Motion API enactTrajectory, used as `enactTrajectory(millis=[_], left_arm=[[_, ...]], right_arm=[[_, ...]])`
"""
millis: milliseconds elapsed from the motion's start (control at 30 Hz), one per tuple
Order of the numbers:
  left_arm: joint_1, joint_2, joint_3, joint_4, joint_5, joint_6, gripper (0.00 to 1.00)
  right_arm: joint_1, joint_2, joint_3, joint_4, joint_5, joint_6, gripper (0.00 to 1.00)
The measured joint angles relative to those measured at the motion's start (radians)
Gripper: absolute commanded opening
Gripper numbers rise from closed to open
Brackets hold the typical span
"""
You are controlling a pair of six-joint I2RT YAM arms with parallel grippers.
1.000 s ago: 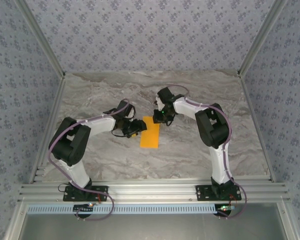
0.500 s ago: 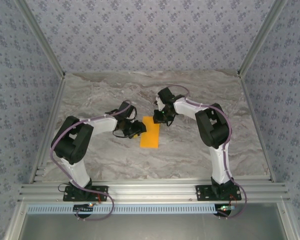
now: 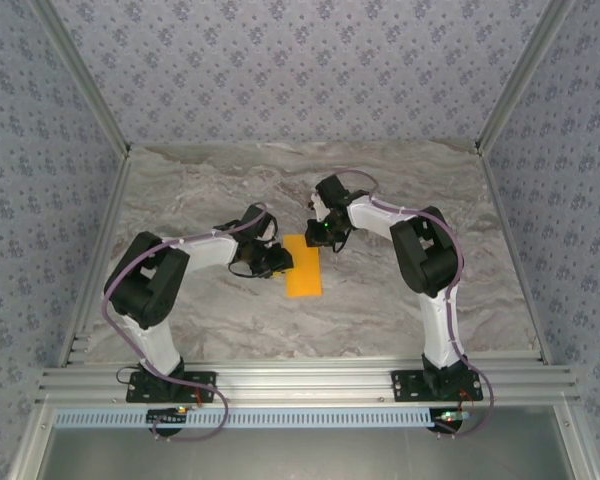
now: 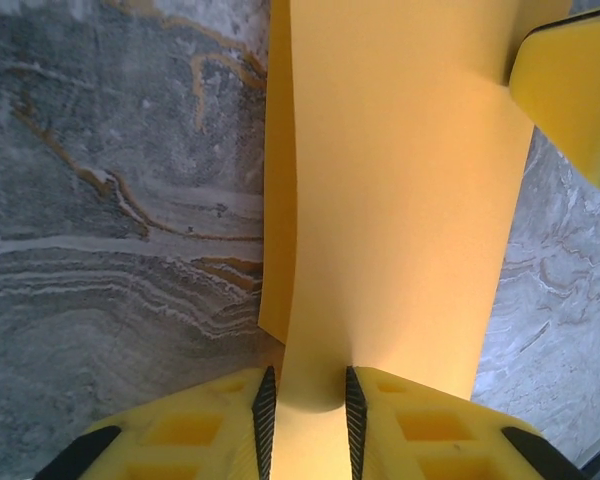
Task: Fold a paper plane with a square sheet of paper (fold left side to right side)
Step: Third fold the triangle at the center of the table.
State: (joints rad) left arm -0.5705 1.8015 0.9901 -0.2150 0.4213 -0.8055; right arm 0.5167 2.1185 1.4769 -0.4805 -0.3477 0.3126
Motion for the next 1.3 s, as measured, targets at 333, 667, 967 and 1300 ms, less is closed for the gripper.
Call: enactTrajectory(millis=[333, 667, 967, 1300], left_arm=[[0.000, -0.046, -0.008, -0.012, -0.005, -0.008, 0.25], [0.000, -0.048, -0.033, -0.013, -0.002, -0.033, 0.09], [0.000, -0.066, -0.043, -0.014, -0.002, -0.084, 0.00], [-0.002, -0.132, -0.065, -0.006, 0.015, -0.189, 0.00]], right_arm=[[0.000, 0.000, 0.000, 0.000, -0.001, 0.000, 0.16], [0.000, 0.000, 0.000, 0.003, -0.007, 0.000, 0.17], [0.001, -0.061, -0.079, 0.098, -0.040, -0.025, 0.43], [0.055, -0.538, -0.453, 0.248, 0.088, -0.128, 0.56]])
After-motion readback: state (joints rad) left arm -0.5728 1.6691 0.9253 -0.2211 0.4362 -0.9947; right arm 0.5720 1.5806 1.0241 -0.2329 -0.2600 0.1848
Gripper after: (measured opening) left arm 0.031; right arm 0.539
